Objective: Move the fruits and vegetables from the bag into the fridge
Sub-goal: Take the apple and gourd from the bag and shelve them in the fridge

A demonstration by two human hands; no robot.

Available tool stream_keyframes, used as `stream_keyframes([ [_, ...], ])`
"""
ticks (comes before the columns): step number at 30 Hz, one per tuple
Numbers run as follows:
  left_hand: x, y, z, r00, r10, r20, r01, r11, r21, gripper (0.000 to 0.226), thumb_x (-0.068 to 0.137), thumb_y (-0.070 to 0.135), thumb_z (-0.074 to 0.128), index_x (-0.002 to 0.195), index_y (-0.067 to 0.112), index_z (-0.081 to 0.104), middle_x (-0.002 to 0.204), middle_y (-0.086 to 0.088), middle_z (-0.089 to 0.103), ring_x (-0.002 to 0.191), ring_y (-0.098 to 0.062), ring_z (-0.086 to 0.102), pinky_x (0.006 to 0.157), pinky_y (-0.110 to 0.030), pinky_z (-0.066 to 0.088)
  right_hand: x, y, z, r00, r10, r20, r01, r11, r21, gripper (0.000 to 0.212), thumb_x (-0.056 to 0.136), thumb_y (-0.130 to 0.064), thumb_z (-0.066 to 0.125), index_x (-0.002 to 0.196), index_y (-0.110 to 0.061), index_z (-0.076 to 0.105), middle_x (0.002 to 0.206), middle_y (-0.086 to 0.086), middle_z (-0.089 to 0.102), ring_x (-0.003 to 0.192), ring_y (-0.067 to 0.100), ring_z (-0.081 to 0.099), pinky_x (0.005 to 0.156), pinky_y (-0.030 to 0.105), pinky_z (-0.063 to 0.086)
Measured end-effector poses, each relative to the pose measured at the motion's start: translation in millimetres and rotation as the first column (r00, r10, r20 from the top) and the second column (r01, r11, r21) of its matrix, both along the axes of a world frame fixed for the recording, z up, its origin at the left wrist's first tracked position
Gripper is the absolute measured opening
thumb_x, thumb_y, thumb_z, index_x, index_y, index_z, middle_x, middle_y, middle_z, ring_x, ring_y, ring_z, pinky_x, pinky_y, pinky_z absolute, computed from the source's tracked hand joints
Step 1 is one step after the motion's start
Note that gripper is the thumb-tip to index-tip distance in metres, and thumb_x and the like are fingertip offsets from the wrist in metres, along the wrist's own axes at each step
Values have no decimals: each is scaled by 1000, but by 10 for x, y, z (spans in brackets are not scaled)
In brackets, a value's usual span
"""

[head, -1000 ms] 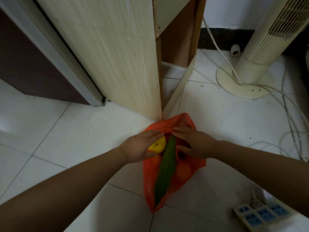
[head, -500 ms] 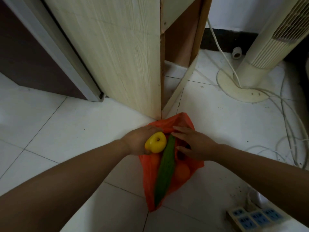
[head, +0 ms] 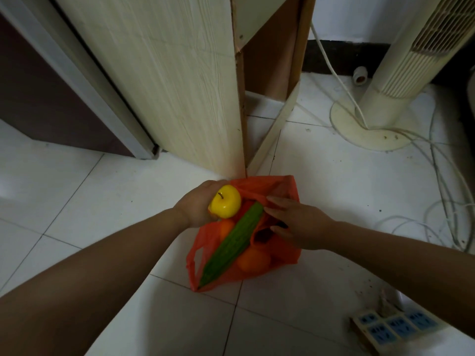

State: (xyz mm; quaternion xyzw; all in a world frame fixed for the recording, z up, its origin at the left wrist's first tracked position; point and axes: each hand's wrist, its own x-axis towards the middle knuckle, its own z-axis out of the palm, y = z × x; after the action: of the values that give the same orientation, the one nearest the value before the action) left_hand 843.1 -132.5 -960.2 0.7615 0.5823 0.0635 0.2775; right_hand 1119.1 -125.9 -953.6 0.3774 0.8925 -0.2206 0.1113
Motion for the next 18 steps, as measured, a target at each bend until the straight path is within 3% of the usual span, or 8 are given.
stream_keyframes([
  [4,52,-3,79,998,51,35,-51,999,-15,101,53,37,75,141,12,32,138,-11,42,129,-26,35,98,-20,23,-37,37,51,993,3,-116,7,996,91,57,95,-42,42,146,-26,24,157,0,8,141,23,18,105,41,39],
  [7,-16,-45,143,994,100,40,-99,995,-27,101,53,41,74,141,14,32,138,-10,43,127,-24,37,93,-16,24,-188,57,86,976,18,-218,12,991,135,54,93,-39,49,142,-27,33,155,0,18,136,23,30,102,37,41],
  [10,-134,-113,164,991,132,4,-131,989,-68,97,63,24,85,142,12,29,139,-11,41,127,-25,37,92,-18,25,-369,40,59,962,55,-269,-24,993,118,54,91,-39,53,140,-25,38,153,2,26,135,23,33,106,40,38],
  [14,-323,-224,159,983,182,-23,-184,975,-128,94,65,19,84,141,14,31,140,-10,41,127,-26,39,98,-25,30,-442,31,-35,992,47,-121,-39,997,68,58,95,-47,40,145,-21,26,154,3,23,140,19,22,113,34,21],
  [18,-429,-377,141,982,166,-91,-182,959,-215,86,64,21,85,137,16,38,134,-7,48,121,-25,45,90,-23,34,-340,104,-16,1000,19,23,-20,997,70,56,97,-49,31,145,-21,25,154,3,21,141,20,17,114,34,18],
])
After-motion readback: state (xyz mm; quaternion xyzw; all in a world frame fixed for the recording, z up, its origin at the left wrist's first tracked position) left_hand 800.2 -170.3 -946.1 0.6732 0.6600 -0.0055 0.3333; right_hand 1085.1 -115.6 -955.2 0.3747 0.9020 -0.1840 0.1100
